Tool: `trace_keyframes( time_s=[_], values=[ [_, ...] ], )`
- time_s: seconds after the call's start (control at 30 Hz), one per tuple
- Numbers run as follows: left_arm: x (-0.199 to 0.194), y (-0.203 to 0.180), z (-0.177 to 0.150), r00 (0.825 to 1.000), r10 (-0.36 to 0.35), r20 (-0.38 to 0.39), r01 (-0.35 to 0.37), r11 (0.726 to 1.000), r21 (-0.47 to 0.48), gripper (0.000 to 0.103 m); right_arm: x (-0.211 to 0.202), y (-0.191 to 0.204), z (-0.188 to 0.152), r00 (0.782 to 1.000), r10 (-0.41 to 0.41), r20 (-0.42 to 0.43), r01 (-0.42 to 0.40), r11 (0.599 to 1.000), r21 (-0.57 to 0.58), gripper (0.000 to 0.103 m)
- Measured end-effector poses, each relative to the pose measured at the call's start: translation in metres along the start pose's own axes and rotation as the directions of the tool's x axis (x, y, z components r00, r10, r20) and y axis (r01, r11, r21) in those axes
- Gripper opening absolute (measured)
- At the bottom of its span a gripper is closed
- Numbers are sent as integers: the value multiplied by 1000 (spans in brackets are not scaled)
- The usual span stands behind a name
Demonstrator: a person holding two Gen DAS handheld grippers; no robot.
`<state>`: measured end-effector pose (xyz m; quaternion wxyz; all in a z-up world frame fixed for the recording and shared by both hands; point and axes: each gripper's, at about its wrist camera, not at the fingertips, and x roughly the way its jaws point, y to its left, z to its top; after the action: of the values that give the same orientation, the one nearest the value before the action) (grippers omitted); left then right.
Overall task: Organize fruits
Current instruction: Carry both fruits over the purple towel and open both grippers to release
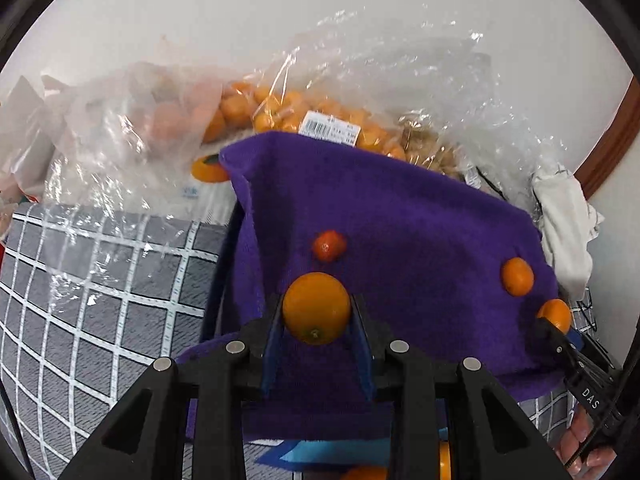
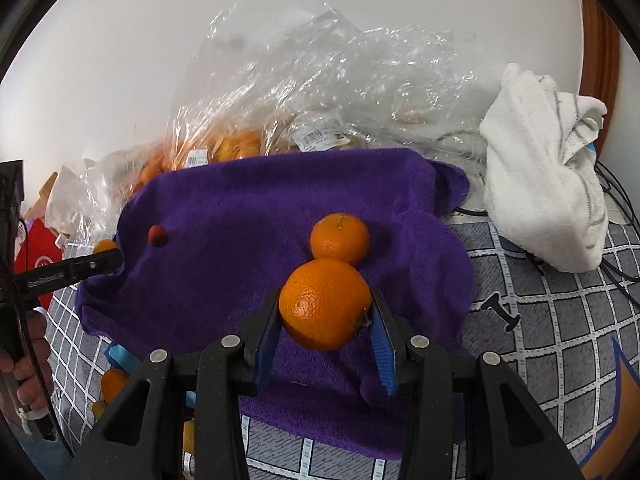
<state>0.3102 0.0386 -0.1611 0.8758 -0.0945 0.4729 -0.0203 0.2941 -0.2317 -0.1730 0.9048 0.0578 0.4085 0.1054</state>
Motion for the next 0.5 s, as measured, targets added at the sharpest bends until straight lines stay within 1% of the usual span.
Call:
trace_keyframes(
  time_s=[0.07, 0.4, 0.5],
  values=[
    [5, -1, -1, 1000, -1, -10, 1, 1000, 4, 31, 3, 0, 0, 1000, -7, -6, 7, 1000, -2, 42],
    [17, -6, 2, 998, 53, -15, -53, 998, 36, 31, 14, -5, -1, 999, -36, -29, 36, 999, -7, 42],
    [20, -6, 2, 999, 48, -25, -47, 998, 35, 31, 15, -4, -1, 999, -39, -30, 39, 999, -13, 42]
  ],
)
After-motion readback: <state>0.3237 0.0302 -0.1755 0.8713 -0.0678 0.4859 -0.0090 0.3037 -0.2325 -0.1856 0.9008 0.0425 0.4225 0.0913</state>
